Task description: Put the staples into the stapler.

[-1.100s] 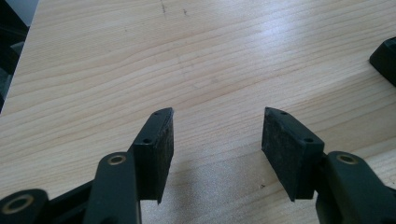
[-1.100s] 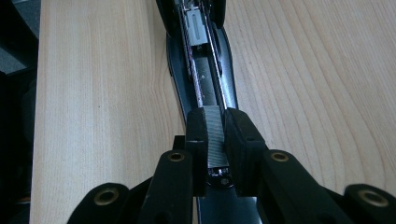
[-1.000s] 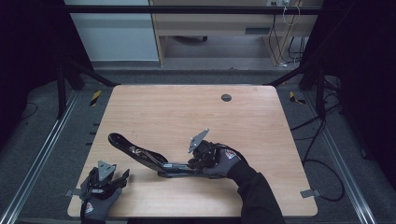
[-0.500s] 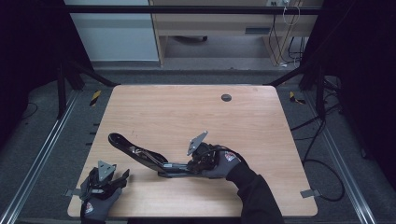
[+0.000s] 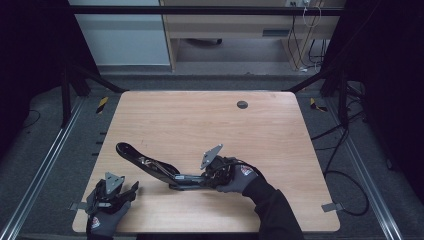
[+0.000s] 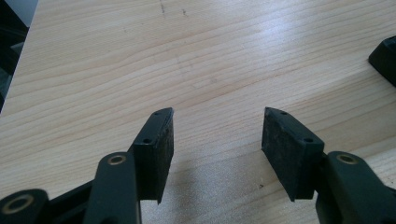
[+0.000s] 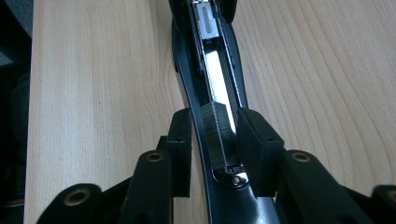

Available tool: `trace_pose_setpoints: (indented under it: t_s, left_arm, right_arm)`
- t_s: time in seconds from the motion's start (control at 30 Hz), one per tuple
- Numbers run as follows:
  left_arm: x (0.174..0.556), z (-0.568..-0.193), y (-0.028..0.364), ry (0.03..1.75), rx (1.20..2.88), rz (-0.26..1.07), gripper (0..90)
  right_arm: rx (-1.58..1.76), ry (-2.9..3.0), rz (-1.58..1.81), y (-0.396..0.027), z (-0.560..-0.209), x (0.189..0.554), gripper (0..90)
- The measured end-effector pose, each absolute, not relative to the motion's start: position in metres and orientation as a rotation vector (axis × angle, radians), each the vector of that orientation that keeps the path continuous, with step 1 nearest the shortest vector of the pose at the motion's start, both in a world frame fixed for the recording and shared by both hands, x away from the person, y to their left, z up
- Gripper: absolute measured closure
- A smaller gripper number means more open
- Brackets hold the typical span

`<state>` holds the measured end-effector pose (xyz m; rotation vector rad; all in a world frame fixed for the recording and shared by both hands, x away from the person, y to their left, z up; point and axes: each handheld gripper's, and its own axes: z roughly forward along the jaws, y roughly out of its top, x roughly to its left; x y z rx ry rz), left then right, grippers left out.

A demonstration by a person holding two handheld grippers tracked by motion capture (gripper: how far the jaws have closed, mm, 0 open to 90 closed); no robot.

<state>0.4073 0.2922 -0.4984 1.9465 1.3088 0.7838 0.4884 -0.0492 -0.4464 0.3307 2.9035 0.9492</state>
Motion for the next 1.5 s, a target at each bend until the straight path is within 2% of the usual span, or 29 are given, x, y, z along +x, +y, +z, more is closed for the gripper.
trace_pose_setpoints:
  t_s: [0.23,0.37,0.5,0.63,0.87,0.9,1.13,1.5]
  left_arm:
    - [0.407,-0.498,0.292,1.31,1.947,0.784,43.3]
    - [0.407,-0.498,0.292,1.311,1.942,0.786,43.3]
    - [0.407,-0.498,0.293,1.312,1.941,0.784,43.3]
    - [0.407,-0.498,0.292,1.312,1.942,0.783,43.3]
    - [0.407,-0.498,0.292,1.311,1.944,0.785,43.3]
    - [0.407,-0.498,0.293,1.311,1.942,0.785,43.3]
    - [0.407,-0.498,0.292,1.31,1.941,0.785,43.3]
    - [0.407,-0.498,0.293,1.31,1.936,0.778,43.4]
  right_arm:
    - [0.318,2.874,0.929,-0.047,-0.447,0.483,64.2]
    - [0.303,2.829,0.883,-0.046,-0.447,0.48,73.9]
    - [0.292,2.834,0.875,-0.047,-0.446,0.481,74.9]
    - [0.305,2.797,0.956,-0.051,-0.441,0.482,80.7]
    - [0.311,2.787,0.953,-0.054,-0.436,0.483,81.7]
    - [0.316,2.787,0.941,-0.054,-0.435,0.483,90.0]
    - [0.305,2.776,0.971,-0.054,-0.428,0.483,90.0]
    - [0.392,2.766,0.992,-0.059,-0.432,0.489,83.1]
